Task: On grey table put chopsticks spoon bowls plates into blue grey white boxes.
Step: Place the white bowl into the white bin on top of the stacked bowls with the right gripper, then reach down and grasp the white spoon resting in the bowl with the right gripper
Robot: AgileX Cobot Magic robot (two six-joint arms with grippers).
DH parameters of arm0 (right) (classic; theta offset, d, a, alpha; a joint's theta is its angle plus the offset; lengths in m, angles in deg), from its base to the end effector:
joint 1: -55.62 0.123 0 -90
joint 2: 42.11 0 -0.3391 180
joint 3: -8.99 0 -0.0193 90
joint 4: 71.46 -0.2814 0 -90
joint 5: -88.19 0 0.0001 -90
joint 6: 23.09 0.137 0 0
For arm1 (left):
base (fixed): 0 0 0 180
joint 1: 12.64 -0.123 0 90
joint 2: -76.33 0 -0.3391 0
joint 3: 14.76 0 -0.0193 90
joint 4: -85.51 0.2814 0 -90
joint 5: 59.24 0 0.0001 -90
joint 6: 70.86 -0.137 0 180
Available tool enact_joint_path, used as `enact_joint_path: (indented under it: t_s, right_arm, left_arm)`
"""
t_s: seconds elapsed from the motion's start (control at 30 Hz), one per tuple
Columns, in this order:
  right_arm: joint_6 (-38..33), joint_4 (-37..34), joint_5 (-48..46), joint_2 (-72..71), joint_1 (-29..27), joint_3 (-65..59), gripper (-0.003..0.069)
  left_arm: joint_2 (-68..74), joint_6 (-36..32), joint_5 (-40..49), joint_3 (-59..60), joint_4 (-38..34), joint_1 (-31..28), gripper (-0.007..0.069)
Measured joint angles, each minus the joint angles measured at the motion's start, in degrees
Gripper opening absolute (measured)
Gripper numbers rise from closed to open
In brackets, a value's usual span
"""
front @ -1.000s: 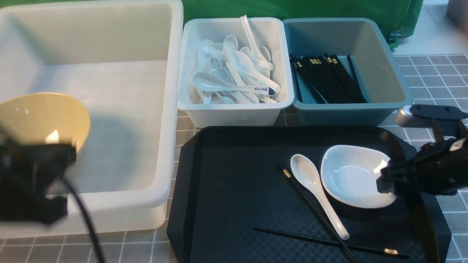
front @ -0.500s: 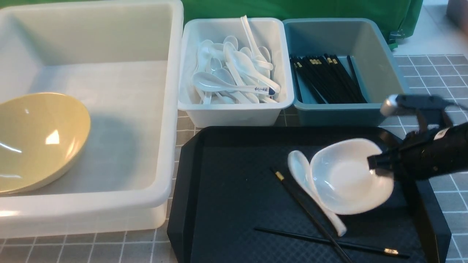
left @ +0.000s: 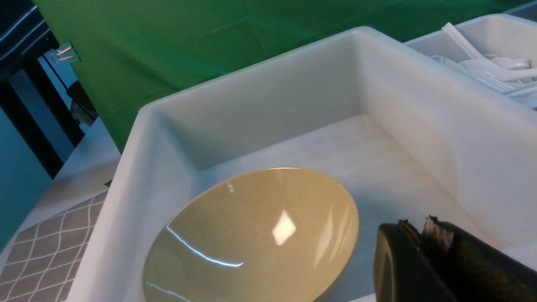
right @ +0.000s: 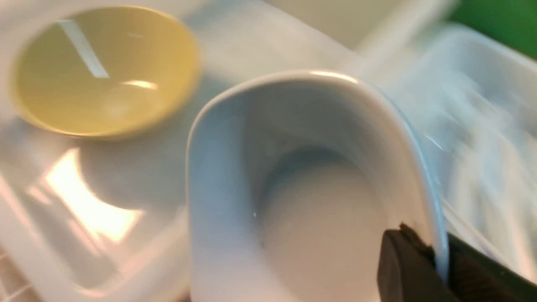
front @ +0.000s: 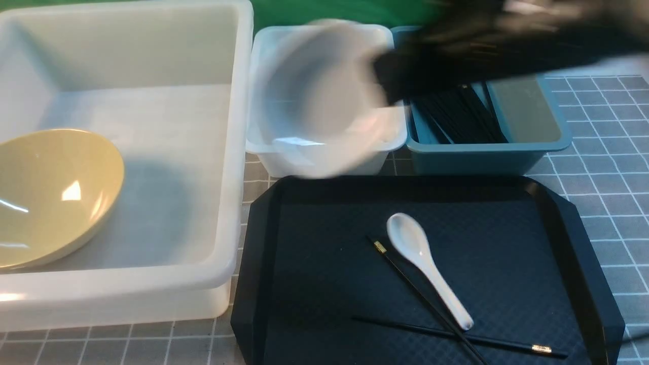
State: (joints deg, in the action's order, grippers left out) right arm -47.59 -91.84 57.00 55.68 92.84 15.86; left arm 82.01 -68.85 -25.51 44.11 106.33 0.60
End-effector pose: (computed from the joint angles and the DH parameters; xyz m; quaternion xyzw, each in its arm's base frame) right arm 0.3384 0.2881 0.4053 -0.3662 0.7845 0.2052 0.4564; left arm 0.0469 0.0168 0.2796 0.1206 0.7356 0.0873 0.6609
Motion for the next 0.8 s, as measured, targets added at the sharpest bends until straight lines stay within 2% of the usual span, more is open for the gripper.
enact_joint_path:
  t_s: [0.13,0.27,0.37,0.47,0.57,0.77,0.8]
  right_arm:
    - [-2.81,3.21,-2.15,15.82,7.74,16.05,0.0067]
    - [-2.71,10.66,-6.63,28.41,10.51,30.04,0.0067]
    - [-1.37,17.51,-15.17,37.81,12.04,42.58,0.0067]
    - [4.34,20.81,-19.43,42.99,12.65,47.98,0.0076]
    - [5.89,21.64,-19.98,43.66,12.84,48.45,0.0113]
    - [12.88,22.35,-21.43,40.74,12.96,47.08,0.0391]
    - [13.07,22.35,-21.48,40.22,12.9,46.69,0.0406]
  left_arm:
    - [0.0,0.0,0.0,0.0,0.02,0.0,0.0024]
    - [0.0,0.0,0.08,0.0,0.02,0.0,0.0024]
    - [0.0,0.0,0.42,0.0,0.02,0.0,0.0024]
    - [0.0,0.0,0.42,0.0,0.02,0.0,0.0024]
    - [0.0,0.0,0.42,0.0,0.07,0.0,0.0024]
    - [0.0,-0.05,0.5,0.0,0.07,0.0,0.0024]
    - [0.0,-0.05,0.5,0.0,0.07,0.0,0.0024]
